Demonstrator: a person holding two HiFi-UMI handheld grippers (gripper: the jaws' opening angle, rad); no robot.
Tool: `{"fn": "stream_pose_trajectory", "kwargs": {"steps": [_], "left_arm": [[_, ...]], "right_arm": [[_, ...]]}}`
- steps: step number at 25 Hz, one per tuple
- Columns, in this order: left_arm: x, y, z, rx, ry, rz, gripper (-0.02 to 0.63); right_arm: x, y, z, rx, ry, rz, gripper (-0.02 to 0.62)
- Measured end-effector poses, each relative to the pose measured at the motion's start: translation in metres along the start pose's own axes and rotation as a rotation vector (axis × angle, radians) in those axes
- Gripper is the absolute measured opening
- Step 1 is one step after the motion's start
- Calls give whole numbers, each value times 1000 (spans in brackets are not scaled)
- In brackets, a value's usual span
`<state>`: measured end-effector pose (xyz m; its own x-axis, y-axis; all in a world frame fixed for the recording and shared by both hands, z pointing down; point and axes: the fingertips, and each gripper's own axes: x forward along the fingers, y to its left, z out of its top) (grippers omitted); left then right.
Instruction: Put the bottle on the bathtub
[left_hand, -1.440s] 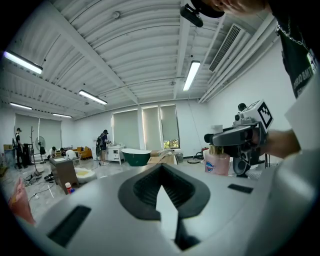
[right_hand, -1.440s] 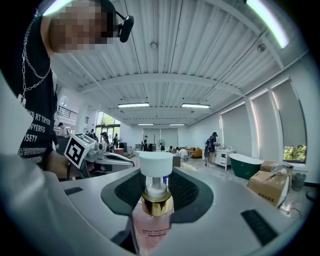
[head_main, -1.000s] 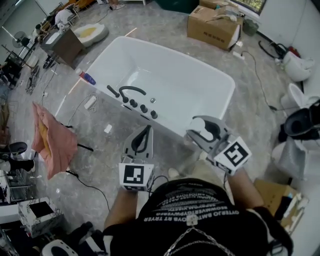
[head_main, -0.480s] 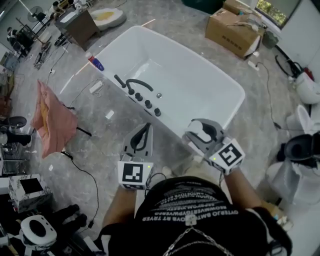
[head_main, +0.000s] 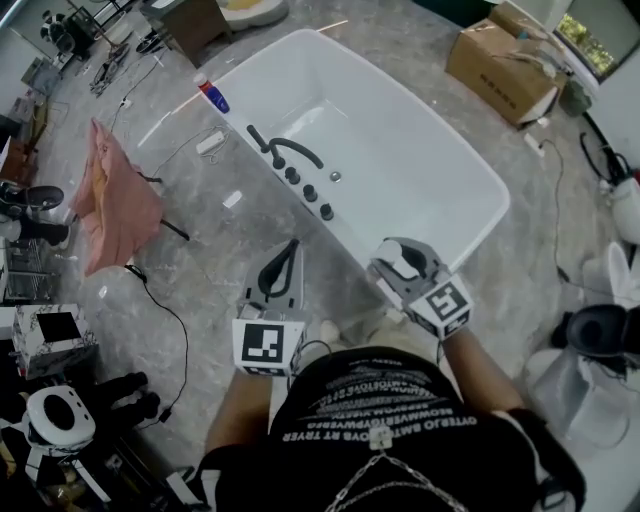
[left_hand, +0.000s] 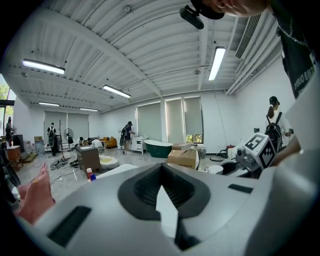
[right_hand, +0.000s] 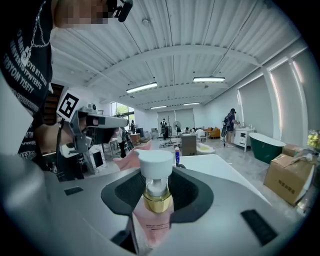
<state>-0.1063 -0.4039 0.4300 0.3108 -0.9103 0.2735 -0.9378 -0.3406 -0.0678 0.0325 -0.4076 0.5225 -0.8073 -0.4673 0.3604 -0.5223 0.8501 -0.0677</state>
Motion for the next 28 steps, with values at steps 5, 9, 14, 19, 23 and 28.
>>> {"fn": "stream_pose_trajectory", "kwargs": {"steps": [5, 9, 14, 19, 23, 28], "left_arm": [[-2, 5, 0, -37, 8, 38, 3], [-1, 7, -2, -23, 13, 45, 3], [-1, 4, -5, -32, 16, 49, 3], [-1, 1, -5, -47, 21, 50, 3], [-2, 0, -7, -28, 33, 45, 3], [-4, -5, -10, -8, 53, 35, 3]], "right_arm": [[18, -9, -25, 15, 12, 1, 138], [29, -16, -50, 21, 76, 4, 138], [39, -24, -85, 49, 124, -17, 138], [45, -36, -121, 91, 149, -47, 140], [51, -42, -145, 105, 195, -56, 140], [56, -51, -177, 136, 259, -70, 140]]}}
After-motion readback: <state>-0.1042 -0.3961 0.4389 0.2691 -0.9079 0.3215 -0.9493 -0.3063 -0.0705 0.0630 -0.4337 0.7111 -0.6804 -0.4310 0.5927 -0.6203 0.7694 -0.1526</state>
